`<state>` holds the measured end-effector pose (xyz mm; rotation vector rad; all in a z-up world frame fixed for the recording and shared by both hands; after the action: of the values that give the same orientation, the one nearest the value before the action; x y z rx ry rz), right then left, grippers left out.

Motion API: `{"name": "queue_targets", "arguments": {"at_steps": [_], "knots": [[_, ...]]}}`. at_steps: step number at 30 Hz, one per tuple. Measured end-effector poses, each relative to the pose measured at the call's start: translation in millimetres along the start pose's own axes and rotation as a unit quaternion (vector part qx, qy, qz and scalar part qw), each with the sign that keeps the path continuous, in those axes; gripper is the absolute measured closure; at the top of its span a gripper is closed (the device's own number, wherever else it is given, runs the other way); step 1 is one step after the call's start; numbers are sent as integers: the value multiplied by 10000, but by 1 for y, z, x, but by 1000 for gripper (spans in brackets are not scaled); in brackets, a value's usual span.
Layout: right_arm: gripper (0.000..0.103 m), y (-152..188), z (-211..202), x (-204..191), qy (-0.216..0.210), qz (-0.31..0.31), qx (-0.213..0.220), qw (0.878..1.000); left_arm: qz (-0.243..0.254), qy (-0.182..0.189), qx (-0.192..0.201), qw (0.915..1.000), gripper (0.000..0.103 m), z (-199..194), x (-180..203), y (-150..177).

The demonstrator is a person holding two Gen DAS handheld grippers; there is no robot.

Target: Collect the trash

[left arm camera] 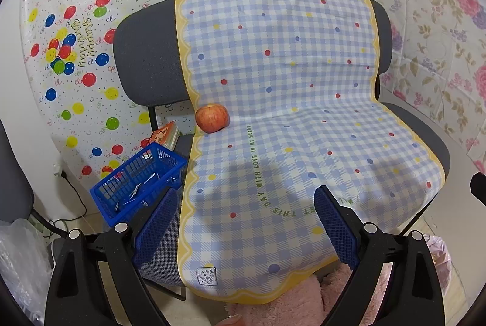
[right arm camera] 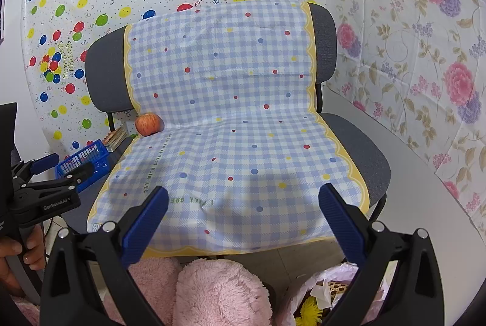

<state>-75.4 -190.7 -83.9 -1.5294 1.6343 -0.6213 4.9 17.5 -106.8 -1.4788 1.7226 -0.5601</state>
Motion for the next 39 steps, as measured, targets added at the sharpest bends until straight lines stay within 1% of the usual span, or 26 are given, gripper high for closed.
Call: {"name": "queue_targets", "arguments": {"at_steps": [34,39], "knots": [[6,5,-4,5,21,83,34,10000,33,66,-6,10000,12,-1,7,2],[6,5,-3,5,17,90,25,10000,87,55,68,9999,12,-3,11,3]]}}
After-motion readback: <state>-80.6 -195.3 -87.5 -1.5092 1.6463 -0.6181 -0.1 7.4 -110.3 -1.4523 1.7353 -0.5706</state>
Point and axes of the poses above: each gripper's, at about its wrist camera, not at the fingertips, and z roughly the way its jaws point, x to its right, y to its underside, the point moved 10 cm from there along z, roughly the way its jaws point, and after that the axes turned 14 degrees about -y, right-handed, at the moved point
